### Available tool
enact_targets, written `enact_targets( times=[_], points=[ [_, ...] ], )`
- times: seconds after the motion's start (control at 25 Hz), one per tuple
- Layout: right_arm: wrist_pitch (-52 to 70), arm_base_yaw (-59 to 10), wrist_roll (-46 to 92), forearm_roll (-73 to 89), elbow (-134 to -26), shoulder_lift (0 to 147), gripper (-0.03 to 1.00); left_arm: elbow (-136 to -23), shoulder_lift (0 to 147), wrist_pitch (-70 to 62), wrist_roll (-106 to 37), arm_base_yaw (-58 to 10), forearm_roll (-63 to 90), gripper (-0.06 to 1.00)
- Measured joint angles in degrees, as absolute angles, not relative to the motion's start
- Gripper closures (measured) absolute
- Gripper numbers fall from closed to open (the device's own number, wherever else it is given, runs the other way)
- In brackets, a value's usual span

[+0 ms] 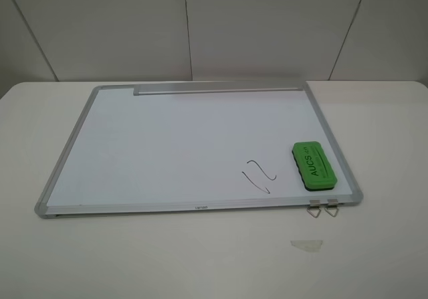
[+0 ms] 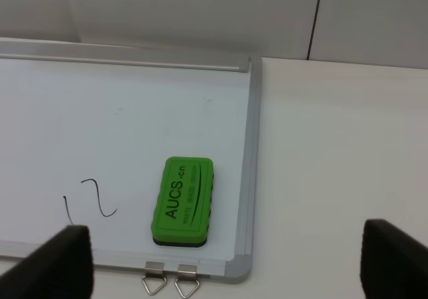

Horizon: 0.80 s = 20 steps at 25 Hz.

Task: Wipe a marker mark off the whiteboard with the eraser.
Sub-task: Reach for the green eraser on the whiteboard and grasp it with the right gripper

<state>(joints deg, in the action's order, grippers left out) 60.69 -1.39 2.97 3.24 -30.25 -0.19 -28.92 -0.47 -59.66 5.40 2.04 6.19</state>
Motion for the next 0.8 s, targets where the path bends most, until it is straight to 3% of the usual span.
enact_targets(
  times=[0.8],
  points=[
    [60.7,-1.4,3.0,3.2,-30.2,-0.2,0.17,-28.9,-0.5,-59.7,5.1,2.0,6.3,0.16]
  ],
)
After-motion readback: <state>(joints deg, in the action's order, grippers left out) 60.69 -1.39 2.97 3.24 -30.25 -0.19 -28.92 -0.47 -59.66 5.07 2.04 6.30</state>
